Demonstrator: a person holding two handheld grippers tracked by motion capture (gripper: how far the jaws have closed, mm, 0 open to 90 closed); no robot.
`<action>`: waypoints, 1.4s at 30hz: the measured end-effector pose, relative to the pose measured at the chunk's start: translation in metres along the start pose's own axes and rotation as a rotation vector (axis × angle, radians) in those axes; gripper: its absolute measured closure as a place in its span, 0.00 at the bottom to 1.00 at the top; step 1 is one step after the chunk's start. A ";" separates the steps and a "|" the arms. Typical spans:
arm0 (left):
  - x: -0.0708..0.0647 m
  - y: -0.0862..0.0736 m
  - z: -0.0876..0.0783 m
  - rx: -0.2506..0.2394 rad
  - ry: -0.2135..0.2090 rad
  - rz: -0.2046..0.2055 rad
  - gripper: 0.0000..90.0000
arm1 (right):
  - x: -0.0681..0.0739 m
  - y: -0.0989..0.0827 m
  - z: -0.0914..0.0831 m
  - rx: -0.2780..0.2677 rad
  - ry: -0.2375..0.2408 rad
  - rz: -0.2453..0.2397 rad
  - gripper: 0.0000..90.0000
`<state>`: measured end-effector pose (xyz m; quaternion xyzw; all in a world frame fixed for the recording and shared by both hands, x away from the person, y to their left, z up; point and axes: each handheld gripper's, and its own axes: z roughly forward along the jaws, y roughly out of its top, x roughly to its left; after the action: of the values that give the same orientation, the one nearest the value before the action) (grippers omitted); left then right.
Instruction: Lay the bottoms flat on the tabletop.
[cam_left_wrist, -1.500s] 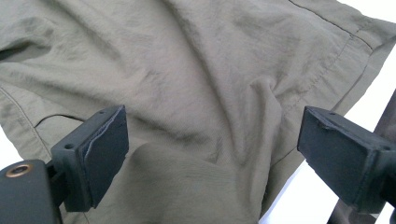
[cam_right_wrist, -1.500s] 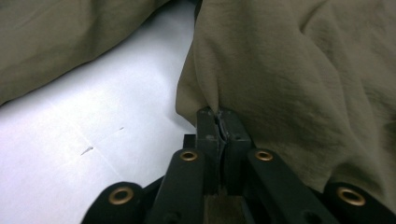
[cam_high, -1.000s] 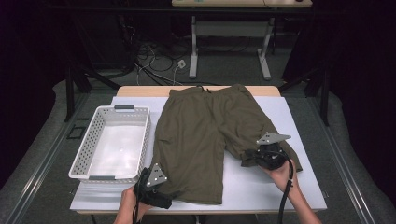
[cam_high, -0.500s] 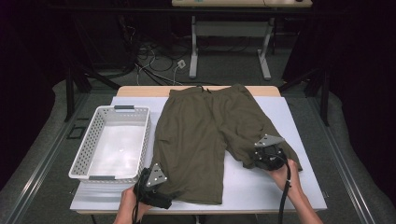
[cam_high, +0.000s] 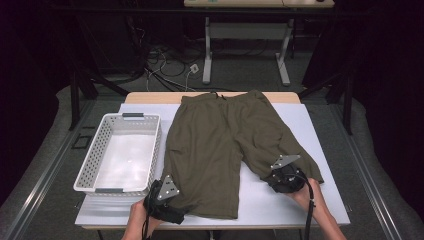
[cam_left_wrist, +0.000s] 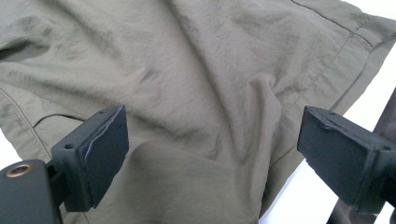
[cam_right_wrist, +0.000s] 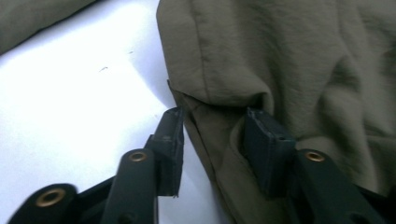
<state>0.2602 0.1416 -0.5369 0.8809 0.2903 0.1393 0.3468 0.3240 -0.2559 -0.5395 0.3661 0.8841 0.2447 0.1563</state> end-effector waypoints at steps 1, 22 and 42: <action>0.000 0.000 0.000 -0.001 -0.001 -0.002 0.09 | 0.000 0.000 0.002 0.005 0.001 0.000 0.63; -0.001 -0.001 -0.001 -0.012 0.006 -0.012 0.09 | 0.025 0.001 -0.009 -0.071 0.067 -0.004 0.97; -0.001 -0.001 0.000 -0.012 0.002 -0.007 0.09 | 0.054 -0.005 -0.020 -0.082 0.117 -0.078 0.58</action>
<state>0.2592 0.1417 -0.5370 0.8777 0.2929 0.1409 0.3521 0.2751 -0.2259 -0.5308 0.3098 0.8945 0.2955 0.1287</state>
